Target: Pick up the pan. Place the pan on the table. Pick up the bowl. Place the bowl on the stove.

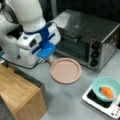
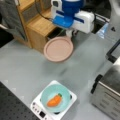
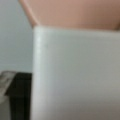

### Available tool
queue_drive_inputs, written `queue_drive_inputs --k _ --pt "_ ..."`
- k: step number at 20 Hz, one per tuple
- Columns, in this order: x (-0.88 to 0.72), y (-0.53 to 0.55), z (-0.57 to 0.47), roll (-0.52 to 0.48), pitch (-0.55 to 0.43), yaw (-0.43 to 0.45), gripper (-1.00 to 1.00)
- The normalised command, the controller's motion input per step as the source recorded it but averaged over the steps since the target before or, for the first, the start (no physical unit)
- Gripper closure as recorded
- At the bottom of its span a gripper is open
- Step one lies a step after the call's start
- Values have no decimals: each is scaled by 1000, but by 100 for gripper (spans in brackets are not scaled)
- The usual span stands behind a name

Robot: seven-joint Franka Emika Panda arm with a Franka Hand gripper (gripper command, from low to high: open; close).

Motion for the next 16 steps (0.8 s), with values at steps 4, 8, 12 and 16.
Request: queue_drive_inputs --k 4,8,12,16 --pt "349 -59 241 -7 272 70 100" --pt "406 -94 263 -12 266 83 100" --pt "478 -156 295 -19 272 94 100" --pt "570 -259 336 -33 286 109 100"
